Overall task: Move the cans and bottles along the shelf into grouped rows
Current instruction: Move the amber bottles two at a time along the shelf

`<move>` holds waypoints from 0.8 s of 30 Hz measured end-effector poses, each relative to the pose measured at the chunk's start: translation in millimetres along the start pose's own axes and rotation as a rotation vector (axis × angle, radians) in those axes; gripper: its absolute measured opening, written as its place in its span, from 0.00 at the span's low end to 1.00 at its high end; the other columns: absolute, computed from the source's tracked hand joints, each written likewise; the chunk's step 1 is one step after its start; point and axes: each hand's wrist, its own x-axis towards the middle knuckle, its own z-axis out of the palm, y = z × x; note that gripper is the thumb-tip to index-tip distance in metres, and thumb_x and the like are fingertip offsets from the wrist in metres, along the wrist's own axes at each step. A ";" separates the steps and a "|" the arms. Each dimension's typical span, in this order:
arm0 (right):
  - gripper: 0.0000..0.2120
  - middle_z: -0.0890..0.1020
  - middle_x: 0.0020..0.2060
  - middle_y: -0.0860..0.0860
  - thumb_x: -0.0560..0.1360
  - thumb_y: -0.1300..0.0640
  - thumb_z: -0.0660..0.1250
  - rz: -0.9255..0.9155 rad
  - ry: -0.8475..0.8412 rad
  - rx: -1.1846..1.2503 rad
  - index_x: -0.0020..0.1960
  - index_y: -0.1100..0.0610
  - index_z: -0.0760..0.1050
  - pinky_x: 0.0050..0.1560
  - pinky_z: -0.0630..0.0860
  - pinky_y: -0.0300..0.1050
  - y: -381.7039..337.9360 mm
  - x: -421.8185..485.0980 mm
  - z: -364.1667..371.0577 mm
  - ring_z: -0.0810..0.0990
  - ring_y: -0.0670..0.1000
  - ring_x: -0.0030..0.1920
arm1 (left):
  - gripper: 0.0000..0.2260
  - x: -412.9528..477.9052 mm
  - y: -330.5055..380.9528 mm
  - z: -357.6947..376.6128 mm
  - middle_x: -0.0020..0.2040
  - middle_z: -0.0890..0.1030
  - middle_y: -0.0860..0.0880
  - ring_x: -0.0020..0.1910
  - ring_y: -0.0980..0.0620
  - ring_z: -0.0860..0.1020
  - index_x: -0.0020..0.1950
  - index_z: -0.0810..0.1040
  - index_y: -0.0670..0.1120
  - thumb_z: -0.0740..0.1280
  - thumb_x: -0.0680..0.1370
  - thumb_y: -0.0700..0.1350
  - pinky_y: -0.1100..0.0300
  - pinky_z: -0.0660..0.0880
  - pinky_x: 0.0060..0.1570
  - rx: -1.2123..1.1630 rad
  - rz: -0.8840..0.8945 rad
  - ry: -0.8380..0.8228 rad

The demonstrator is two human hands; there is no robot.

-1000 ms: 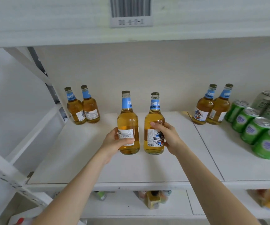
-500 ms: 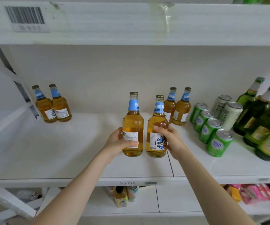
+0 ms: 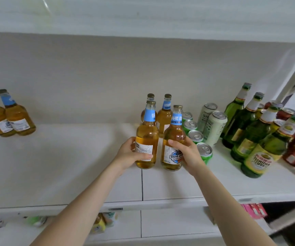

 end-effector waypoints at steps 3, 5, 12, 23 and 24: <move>0.30 0.86 0.52 0.56 0.60 0.56 0.82 -0.010 -0.037 0.020 0.61 0.53 0.78 0.60 0.78 0.64 -1.2 6.7 -15.2 0.85 0.60 0.53 | 0.31 6.0 -2.8 23.2 0.54 0.84 0.51 0.53 0.52 0.82 0.58 0.77 0.52 0.84 0.59 0.42 0.55 0.81 0.51 -0.026 0.002 0.040; 0.26 0.86 0.52 0.55 0.65 0.60 0.80 -0.028 -0.061 0.025 0.61 0.53 0.77 0.59 0.78 0.63 -1.3 10.8 -16.7 0.85 0.59 0.53 | 0.34 11.0 -5.2 31.4 0.54 0.85 0.51 0.53 0.51 0.83 0.58 0.76 0.52 0.84 0.55 0.46 0.51 0.81 0.53 -0.040 -0.011 0.065; 0.30 0.86 0.54 0.53 0.63 0.59 0.81 -0.063 -0.048 0.046 0.63 0.54 0.76 0.60 0.79 0.60 10.2 38.5 -5.9 0.85 0.56 0.54 | 0.46 31.2 -15.9 17.0 0.55 0.85 0.50 0.55 0.48 0.83 0.60 0.76 0.54 0.86 0.43 0.54 0.48 0.81 0.55 -0.062 -0.015 0.105; 0.25 0.86 0.51 0.48 0.65 0.60 0.80 -0.139 0.127 0.043 0.59 0.49 0.76 0.53 0.82 0.51 33.1 80.2 10.4 0.85 0.50 0.51 | 0.41 80.9 -30.0 3.7 0.53 0.85 0.51 0.54 0.49 0.83 0.58 0.76 0.53 0.85 0.47 0.49 0.44 0.80 0.56 -0.034 0.014 0.065; 0.25 0.86 0.51 0.47 0.65 0.59 0.80 -0.146 0.140 0.042 0.59 0.48 0.76 0.52 0.82 0.50 34.9 83.4 10.5 0.85 0.49 0.51 | 0.41 84.7 -31.7 4.3 0.53 0.85 0.51 0.54 0.49 0.83 0.58 0.76 0.53 0.85 0.47 0.49 0.43 0.80 0.56 -0.027 0.021 0.066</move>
